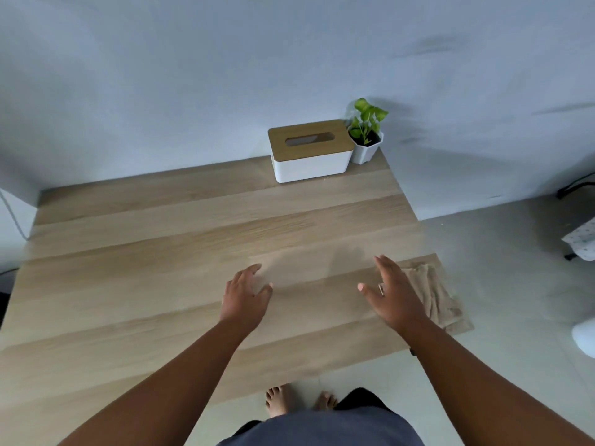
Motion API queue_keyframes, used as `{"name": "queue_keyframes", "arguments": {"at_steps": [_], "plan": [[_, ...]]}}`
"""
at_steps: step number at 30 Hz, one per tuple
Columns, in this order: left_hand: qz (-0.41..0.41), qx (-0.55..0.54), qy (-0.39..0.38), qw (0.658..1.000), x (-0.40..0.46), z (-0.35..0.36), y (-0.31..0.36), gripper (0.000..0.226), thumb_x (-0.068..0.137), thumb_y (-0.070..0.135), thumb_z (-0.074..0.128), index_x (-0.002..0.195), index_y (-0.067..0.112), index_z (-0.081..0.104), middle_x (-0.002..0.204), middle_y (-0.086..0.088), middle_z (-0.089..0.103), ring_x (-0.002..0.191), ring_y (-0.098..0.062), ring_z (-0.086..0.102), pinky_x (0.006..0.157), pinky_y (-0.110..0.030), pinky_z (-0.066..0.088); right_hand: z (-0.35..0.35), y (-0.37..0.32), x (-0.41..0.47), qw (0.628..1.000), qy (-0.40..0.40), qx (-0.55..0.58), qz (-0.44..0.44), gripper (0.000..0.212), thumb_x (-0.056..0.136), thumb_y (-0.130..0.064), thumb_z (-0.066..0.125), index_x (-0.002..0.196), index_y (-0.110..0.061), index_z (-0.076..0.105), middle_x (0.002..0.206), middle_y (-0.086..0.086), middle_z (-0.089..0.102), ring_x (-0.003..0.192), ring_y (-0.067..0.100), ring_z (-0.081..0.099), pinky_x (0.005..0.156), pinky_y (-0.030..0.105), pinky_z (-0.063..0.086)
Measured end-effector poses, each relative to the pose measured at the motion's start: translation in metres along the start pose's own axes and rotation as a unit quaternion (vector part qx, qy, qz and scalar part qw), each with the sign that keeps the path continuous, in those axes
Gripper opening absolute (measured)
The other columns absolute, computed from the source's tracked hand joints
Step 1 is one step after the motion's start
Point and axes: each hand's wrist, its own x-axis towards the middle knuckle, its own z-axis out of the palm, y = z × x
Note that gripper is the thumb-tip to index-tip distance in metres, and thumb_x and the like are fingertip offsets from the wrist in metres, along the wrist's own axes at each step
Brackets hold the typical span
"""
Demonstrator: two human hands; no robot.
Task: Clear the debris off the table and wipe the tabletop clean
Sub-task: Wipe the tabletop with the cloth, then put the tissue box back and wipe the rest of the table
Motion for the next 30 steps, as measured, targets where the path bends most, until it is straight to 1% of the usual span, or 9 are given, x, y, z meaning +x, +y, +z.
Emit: {"name": "queue_keyframes", "arguments": {"at_steps": [2,5,8,11,16,19,21,24,30], "plan": [[0.008,-0.013,0.006,1.0,0.006,-0.005,0.003,0.056,0.096,0.038,0.067,0.147,0.023,0.051,0.149,-0.005,0.054,0.135,-0.027,0.05,0.114,-0.042,0.039,0.002,-0.012,0.005,1.0,0.009,0.017,0.013,0.079,0.097,-0.043,0.069,0.161,-0.015,0.033,0.168,0.005,0.031,0.156,0.02,0.028,0.125,0.046,0.032],[-0.002,-0.048,0.017,0.999,0.015,-0.008,0.015,0.056,0.095,0.038,0.07,0.146,0.025,0.052,0.147,-0.001,0.054,0.133,-0.024,0.051,0.113,-0.043,0.041,0.003,-0.029,0.017,0.998,0.034,0.047,0.036,0.076,0.094,-0.041,0.073,0.157,-0.014,0.039,0.163,0.007,0.039,0.151,0.022,0.037,0.124,0.042,0.033],[-0.034,-0.138,0.027,0.989,0.025,-0.009,0.032,0.058,0.092,0.043,0.073,0.144,0.03,0.052,0.142,0.005,0.057,0.121,-0.016,0.057,0.101,-0.035,0.046,-0.001,-0.041,0.033,0.995,0.034,0.085,0.048,0.072,0.092,-0.035,0.074,0.155,-0.017,0.043,0.159,0.005,0.043,0.146,0.022,0.043,0.12,0.042,0.038],[-0.064,-0.217,0.035,0.973,0.04,-0.009,0.052,0.057,0.089,0.047,0.076,0.141,0.037,0.054,0.136,0.008,0.058,0.113,-0.011,0.06,0.091,-0.029,0.042,-0.006,-0.047,0.056,0.992,0.043,0.11,0.048,0.067,0.09,-0.03,0.075,0.15,-0.021,0.047,0.153,0.003,0.047,0.139,0.02,0.05,0.114,0.042,0.044],[-0.07,-0.28,0.058,0.956,0.071,-0.011,0.084,0.058,0.086,0.049,0.079,0.138,0.04,0.054,0.134,0.013,0.057,0.117,-0.01,0.06,0.09,-0.03,0.044,-0.024,-0.053,0.1,0.983,0.058,0.162,0.062,0.066,0.086,-0.037,0.079,0.144,-0.026,0.05,0.143,0.0,0.049,0.122,0.017,0.058,0.1,0.036,0.05],[-0.079,-0.321,0.079,0.941,0.093,-0.011,0.104,0.06,0.086,0.046,0.08,0.138,0.038,0.053,0.136,0.006,0.055,0.121,-0.014,0.058,0.092,-0.032,0.044,-0.033,-0.055,0.125,0.982,0.06,0.17,0.054,0.066,0.085,-0.036,0.081,0.143,-0.025,0.05,0.142,0.002,0.05,0.118,0.016,0.06,0.099,0.035,0.051],[-0.084,-0.333,0.096,0.934,0.107,-0.011,0.116,0.062,0.086,0.044,0.082,0.139,0.035,0.052,0.135,0.004,0.054,0.121,-0.014,0.057,0.09,-0.031,0.045,-0.037,-0.055,0.144,0.982,0.057,0.177,0.046,0.068,0.085,-0.035,0.081,0.143,-0.025,0.049,0.142,0.002,0.049,0.12,0.016,0.06,0.1,0.035,0.051],[-0.085,-0.319,0.113,0.937,0.124,-0.013,0.128,0.066,0.084,0.045,0.082,0.142,0.034,0.051,0.136,0.008,0.055,0.124,-0.014,0.056,0.095,-0.033,0.046,-0.04,-0.054,0.169,0.98,0.047,0.187,0.042,0.073,0.083,-0.038,0.083,0.145,-0.025,0.047,0.145,0.001,0.048,0.122,0.016,0.058,0.102,0.035,0.051],[-0.098,-0.298,0.157,0.936,0.16,-0.019,0.143,0.07,0.083,0.044,0.084,0.144,0.031,0.05,0.137,0.006,0.055,0.124,-0.015,0.054,0.094,-0.034,0.046,-0.044,-0.051,0.217,0.975,0.042,0.214,0.036,0.08,0.082,-0.044,0.083,0.149,-0.026,0.044,0.149,-0.002,0.046,0.125,0.014,0.055,0.102,0.036,0.051]]}}
